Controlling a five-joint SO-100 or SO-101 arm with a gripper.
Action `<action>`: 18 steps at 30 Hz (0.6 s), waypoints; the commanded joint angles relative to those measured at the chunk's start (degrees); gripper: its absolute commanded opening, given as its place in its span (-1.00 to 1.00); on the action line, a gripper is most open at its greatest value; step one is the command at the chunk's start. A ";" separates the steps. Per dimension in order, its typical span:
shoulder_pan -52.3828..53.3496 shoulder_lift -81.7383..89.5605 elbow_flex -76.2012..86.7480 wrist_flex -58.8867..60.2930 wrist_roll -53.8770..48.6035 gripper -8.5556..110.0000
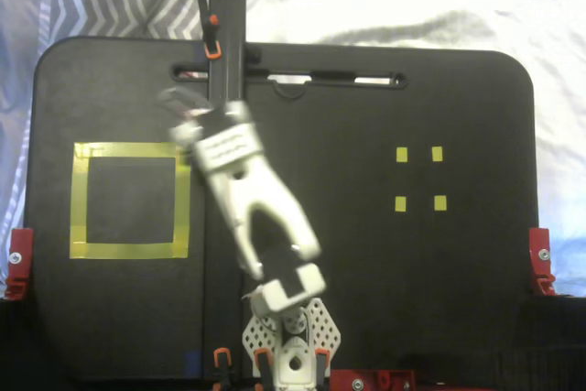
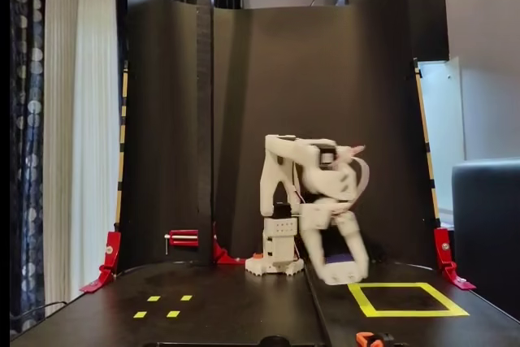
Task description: Grasp a block and put it in the designated area.
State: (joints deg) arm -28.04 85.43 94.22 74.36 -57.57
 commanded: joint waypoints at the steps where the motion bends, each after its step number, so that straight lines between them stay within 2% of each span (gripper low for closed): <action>1: -4.13 -0.70 -4.92 2.02 3.52 -0.47; 10: -14.68 -4.31 -7.29 3.43 11.69 -0.47; 18: -19.42 -7.29 -7.29 2.11 15.03 -0.47</action>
State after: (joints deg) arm -46.23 78.05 89.30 76.73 -43.24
